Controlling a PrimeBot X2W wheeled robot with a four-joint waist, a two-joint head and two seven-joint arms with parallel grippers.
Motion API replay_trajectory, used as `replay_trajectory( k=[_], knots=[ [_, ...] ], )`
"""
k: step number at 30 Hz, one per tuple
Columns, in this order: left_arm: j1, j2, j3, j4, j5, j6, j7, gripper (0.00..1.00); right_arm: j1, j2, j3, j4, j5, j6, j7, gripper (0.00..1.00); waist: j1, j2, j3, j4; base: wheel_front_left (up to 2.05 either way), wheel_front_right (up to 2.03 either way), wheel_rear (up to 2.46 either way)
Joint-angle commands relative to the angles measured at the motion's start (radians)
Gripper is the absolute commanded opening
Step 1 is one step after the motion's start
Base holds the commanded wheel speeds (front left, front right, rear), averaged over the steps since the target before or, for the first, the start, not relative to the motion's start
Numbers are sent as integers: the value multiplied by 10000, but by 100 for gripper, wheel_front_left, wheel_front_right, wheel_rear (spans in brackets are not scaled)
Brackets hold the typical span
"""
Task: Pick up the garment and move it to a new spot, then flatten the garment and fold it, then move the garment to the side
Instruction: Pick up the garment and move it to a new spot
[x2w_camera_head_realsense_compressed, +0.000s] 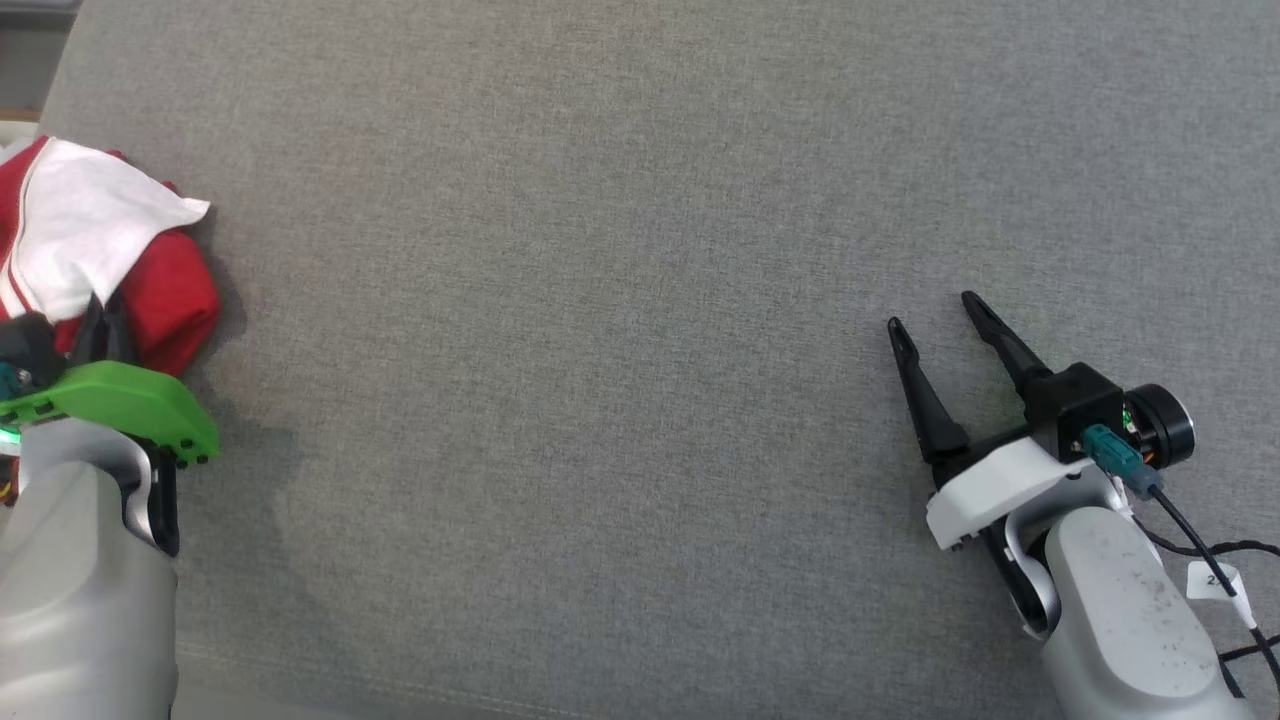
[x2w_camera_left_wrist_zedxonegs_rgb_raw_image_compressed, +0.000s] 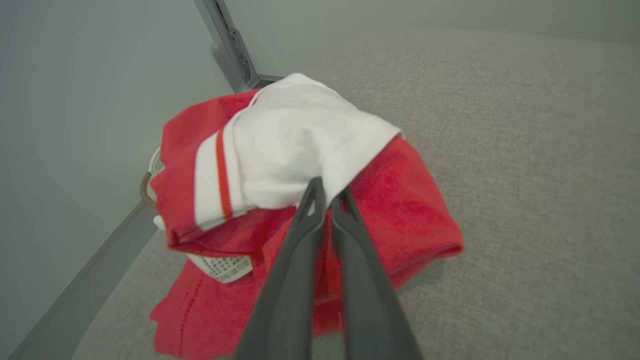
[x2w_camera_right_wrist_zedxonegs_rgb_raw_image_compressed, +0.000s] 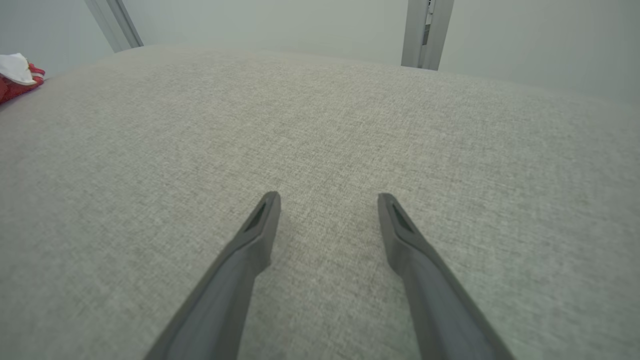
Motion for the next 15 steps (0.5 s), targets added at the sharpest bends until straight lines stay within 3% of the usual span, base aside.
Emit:
replay_trajectory(
  k=[1,9,15],
  knots=[
    [42,-17,49,-898,88,2,-5,0,298,75,-89,37,80,-15,3,100,0,0,-452,9,0,0,0],
    [6,-437,-448,-3724,227,-107,-5,0,792,367,-180,168,358,-16,2,100,0,0,-1577,-505,0,0,0],
    [-96,-974,-1784,-5015,-108,-123,-5,0,1029,418,-52,184,640,-16,2,100,0,0,-2095,-1504,0,0,0]
  ],
)
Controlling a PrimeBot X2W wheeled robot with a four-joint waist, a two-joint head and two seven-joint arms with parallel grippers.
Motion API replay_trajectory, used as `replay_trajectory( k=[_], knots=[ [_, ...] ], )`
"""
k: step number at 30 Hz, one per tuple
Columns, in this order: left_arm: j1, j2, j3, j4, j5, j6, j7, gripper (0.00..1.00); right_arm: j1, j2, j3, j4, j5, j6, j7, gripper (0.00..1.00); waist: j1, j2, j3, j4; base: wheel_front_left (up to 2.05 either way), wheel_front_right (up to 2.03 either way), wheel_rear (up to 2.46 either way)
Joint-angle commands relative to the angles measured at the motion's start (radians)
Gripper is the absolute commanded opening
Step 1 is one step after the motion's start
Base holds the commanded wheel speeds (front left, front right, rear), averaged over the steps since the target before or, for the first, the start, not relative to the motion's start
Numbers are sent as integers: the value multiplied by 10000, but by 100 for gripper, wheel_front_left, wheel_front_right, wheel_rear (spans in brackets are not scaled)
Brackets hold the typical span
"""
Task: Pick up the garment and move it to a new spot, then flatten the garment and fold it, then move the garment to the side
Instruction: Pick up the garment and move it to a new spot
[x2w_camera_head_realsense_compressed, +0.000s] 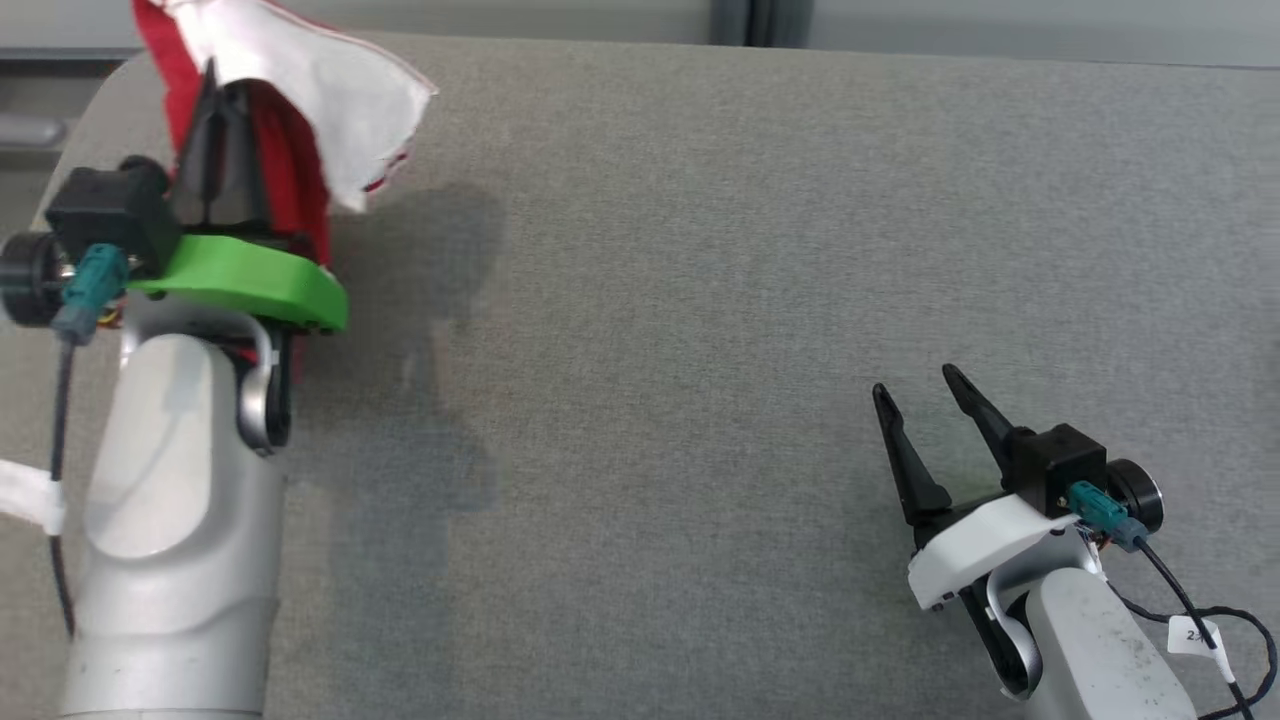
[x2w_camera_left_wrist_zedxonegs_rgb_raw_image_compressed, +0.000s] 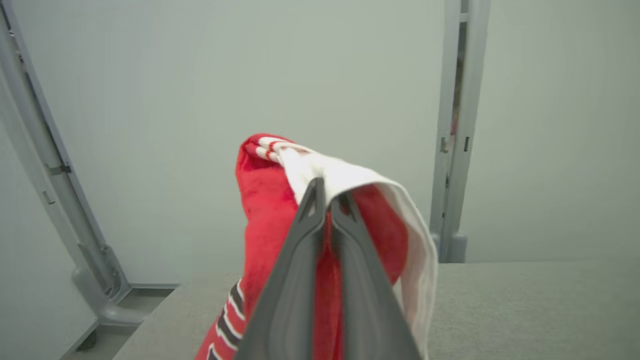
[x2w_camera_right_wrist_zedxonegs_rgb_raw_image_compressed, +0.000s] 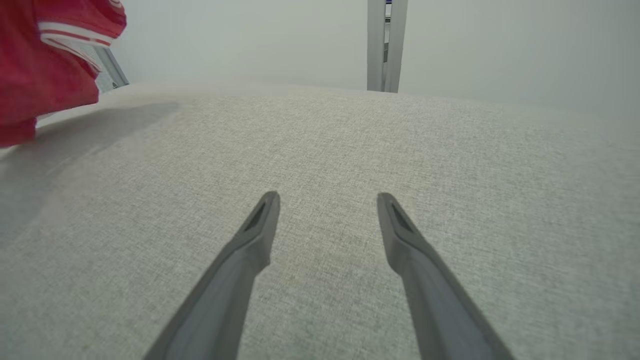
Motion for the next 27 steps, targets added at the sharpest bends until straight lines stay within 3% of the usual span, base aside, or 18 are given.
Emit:
replay_trajectory(
  k=[1,11,17,18,19,20,27],
  knots=[
    [-75,-153,-392,-155,-235,-38,-5,0,186,-20,21,0,213,-16,-2,100,0,-1,-551,-997,0,0,0],
    [-479,-836,-3184,-2,-1351,-41,-5,0,155,-16,419,11,542,-16,-2,100,0,-1,-491,-3240,0,0,0],
    [-230,-922,-4241,288,-1889,-33,-5,0,175,-14,502,-29,726,-16,-2,100,0,-1,-398,-4013,0,0,0],
    [-137,-925,-4367,282,-1992,-7,-5,4,181,-12,532,-31,725,-16,-2,100,0,-1,-392,-4077,0,0,0],
    [-66,-927,-4490,240,-2066,70,-5,64,180,-17,524,-33,742,-16,-2,100,0,-1,-381,-4130,0,0,0],
    [-28,-930,-4564,229,-2039,155,-5,100,173,-21,524,-35,765,-16,-2,100,0,-1,-376,-4152,0,0,0],
    [968,-898,-3912,140,-1526,871,-5,100,319,-13,258,-121,755,-16,-2,100,0,-1,-582,-3866,0,0,0]
  ],
)
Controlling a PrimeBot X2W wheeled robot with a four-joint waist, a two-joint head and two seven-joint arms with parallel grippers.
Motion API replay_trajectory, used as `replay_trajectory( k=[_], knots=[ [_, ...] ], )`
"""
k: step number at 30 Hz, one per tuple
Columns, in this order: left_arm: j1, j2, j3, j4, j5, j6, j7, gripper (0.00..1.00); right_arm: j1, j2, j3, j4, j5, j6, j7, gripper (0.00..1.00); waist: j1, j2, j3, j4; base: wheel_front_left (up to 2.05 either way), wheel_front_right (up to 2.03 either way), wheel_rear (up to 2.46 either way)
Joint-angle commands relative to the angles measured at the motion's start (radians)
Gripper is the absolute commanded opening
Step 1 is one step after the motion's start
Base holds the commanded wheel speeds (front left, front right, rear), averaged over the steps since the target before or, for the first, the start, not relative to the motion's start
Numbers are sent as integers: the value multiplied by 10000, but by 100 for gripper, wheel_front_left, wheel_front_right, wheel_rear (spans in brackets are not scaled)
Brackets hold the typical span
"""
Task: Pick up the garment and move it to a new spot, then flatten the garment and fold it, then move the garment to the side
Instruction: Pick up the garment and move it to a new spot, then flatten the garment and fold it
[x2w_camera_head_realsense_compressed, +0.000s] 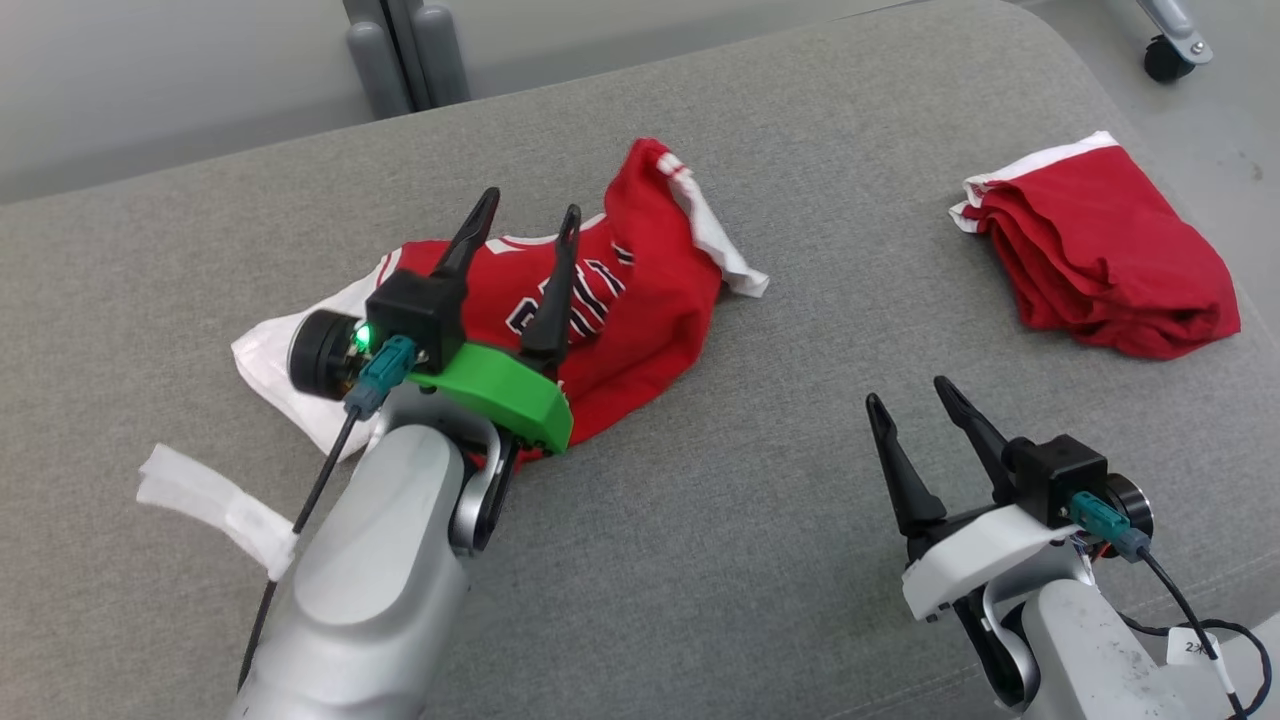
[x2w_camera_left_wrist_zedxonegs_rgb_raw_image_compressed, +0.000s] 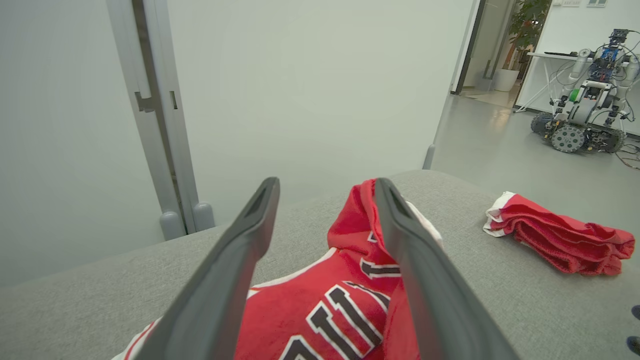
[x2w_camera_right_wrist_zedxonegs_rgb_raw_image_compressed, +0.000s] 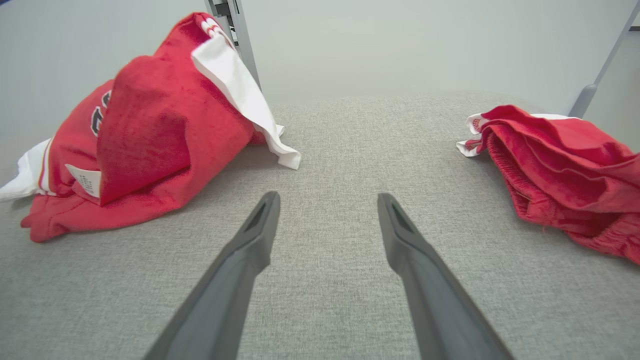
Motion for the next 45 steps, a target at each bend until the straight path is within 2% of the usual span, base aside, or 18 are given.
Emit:
replay_trajectory(
  k=[1,13,17,25,30,36,45],
  knots=[
    [438,135,312,-78,182,146,-3,100,170,-22,-94,-44,39,-16,-2,100,0,-1,-192,270,0,0,0],
    [3621,625,2646,-1175,1325,330,-5,100,716,-26,-534,-17,-87,-16,-2,100,0,-1,-1070,1304,0,0,0],
    [4714,526,3403,-1549,1541,274,-3,100,936,-25,-573,1,-112,-16,-3,100,0,-1,-1248,1509,0,0,0],
    [6521,146,4329,-2160,1790,154,-3,100,1440,-32,-633,155,-238,-16,-2,100,0,-1,-1585,1694,0,0,0],
    [7137,46,4564,-2373,1703,224,-3,100,1687,-26,-672,209,-253,-16,-2,100,0,-1,-1691,1728,0,0,0],
    [7165,32,4340,-2454,1390,378,-3,100,1642,-27,-734,230,-343,-16,-2,100,0,-1,-1626,1752,0,0,0],
    [6514,35,3904,-2471,1316,328,-3,100,-154,-233,-1450,566,-1368,-16,-2,100,0,-1,-847,2077,0,0,0]
  ],
)
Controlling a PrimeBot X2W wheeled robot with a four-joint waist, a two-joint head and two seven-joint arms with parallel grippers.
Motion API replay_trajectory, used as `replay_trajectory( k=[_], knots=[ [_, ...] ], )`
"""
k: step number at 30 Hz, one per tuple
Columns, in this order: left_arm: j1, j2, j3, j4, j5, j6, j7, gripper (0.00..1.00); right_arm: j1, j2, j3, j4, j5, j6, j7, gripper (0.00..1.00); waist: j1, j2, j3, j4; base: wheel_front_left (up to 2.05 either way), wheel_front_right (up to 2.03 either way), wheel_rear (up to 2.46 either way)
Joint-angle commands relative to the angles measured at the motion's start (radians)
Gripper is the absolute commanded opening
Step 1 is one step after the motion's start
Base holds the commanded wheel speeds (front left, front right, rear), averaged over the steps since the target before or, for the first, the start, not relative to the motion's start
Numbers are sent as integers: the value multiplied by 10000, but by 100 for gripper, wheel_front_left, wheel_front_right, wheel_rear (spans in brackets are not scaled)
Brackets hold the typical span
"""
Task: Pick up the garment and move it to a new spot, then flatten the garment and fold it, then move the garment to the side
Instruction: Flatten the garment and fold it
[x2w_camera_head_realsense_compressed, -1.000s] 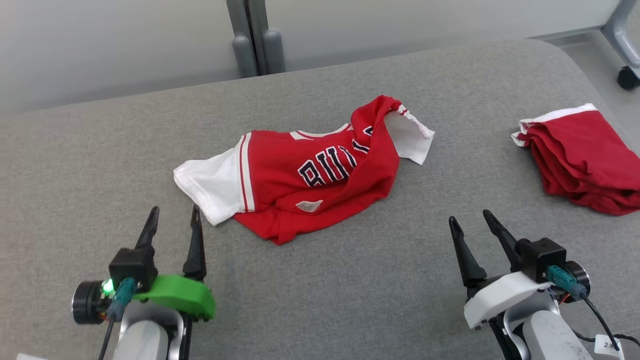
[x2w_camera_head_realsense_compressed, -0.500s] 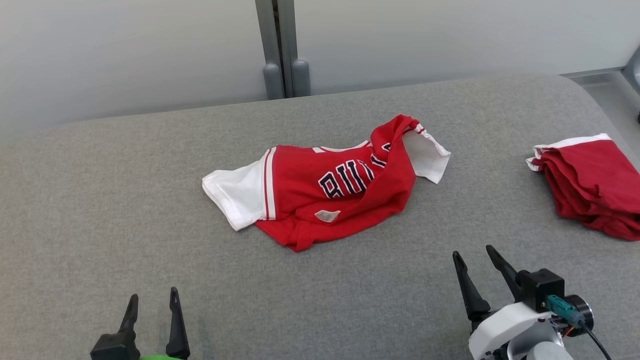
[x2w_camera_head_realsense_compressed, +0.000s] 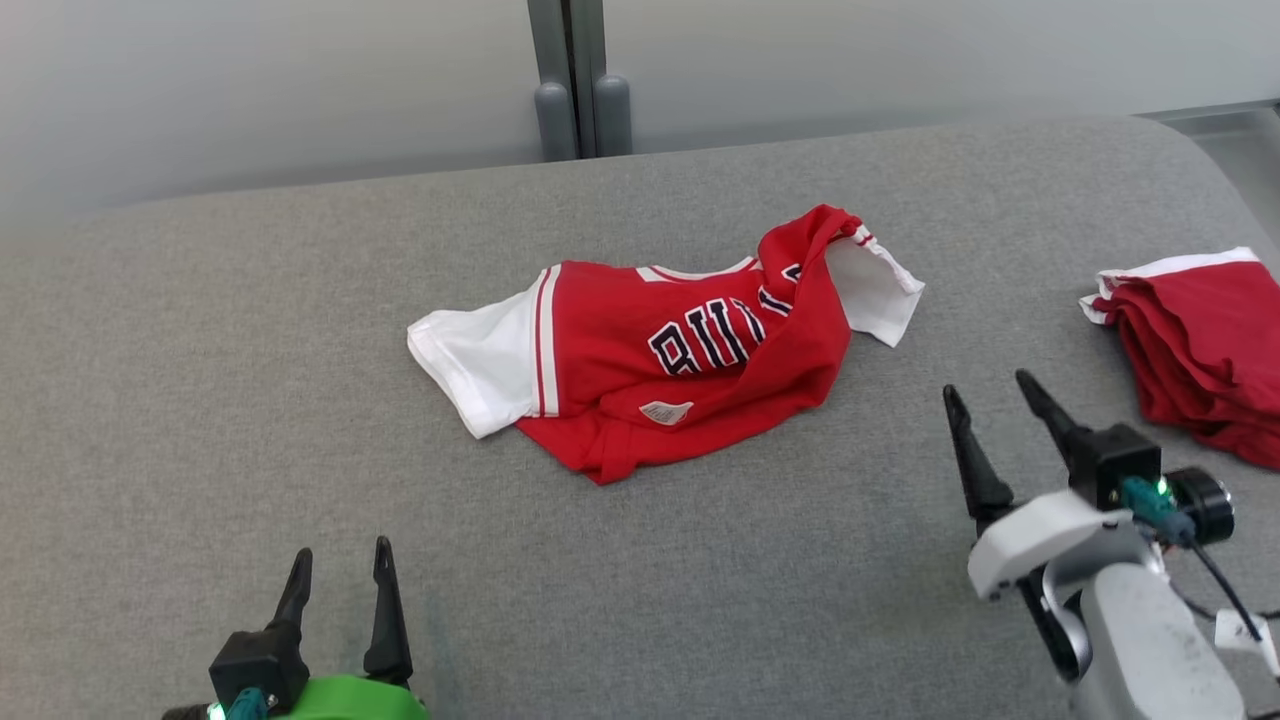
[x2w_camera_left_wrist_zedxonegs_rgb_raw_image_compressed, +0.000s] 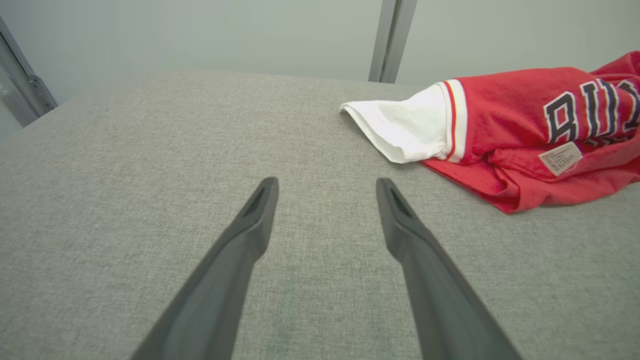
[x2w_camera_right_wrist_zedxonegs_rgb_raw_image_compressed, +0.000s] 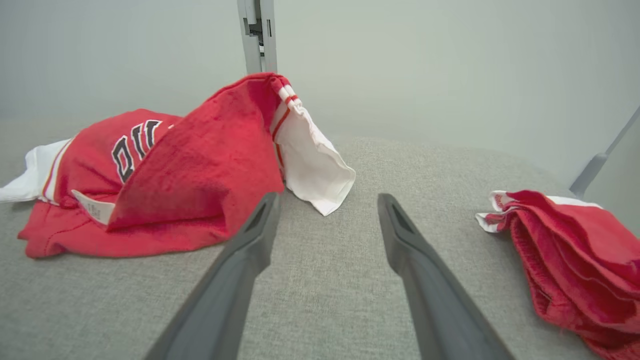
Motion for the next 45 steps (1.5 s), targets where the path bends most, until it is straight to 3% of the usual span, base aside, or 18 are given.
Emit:
replay_trajectory(
  k=[1,17,18,19,20,25,28,34,38,45],
  knots=[
    [-262,18,-85,2,-41,-26,-1,100,-462,-214,-12,158,-214,-16,-3,100,0,0,400,263,0,0,0],
    [-1672,19,-1175,-151,-510,70,-1,100,-4185,-1310,222,3228,-1522,-16,-3,100,0,0,2044,1602,0,0,0],
    [-1717,19,-1216,-148,-538,74,-3,100,-4320,-1317,176,3348,-1567,-16,-3,79,0,0,2079,1660,0,0,0],
    [-1764,19,-1288,-156,-547,88,-1,100,-4452,-1333,108,3491,-1607,-17,-3,36,0,0,2104,1734,0,0,0],
    [-1787,17,-1342,-170,-565,114,-1,100,-4535,-1336,85,3583,-1641,-16,-3,0,0,0,2114,1788,0,0,0],
    [-1666,19,-1508,-180,-661,223,-1,100,-5054,-1257,381,3267,-1243,-16,-4,0,0,0,1928,2024,0,0,0],
    [-1444,19,-1503,-110,-631,305,-1,100,-5602,-1021,1124,2628,-843,-16,-11,0,0,0,1688,2025,0,0,0],
    [-1102,19,-1632,25,-809,318,-1,100,-7426,-280,4019,1877,18,-17,-11,0,0,0,969,2154,0,0,0],
    [-974,18,-1903,88,-1005,368,-1,100,-8902,37,5208,2212,578,-17,-9,0,0,0,528,2540,0,0,0],
    [-889,21,-2312,234,-1168,467,-1,100,-10988,136,4930,3049,794,-17,-9,0,0,0,366,3176,0,0,0]
  ],
)
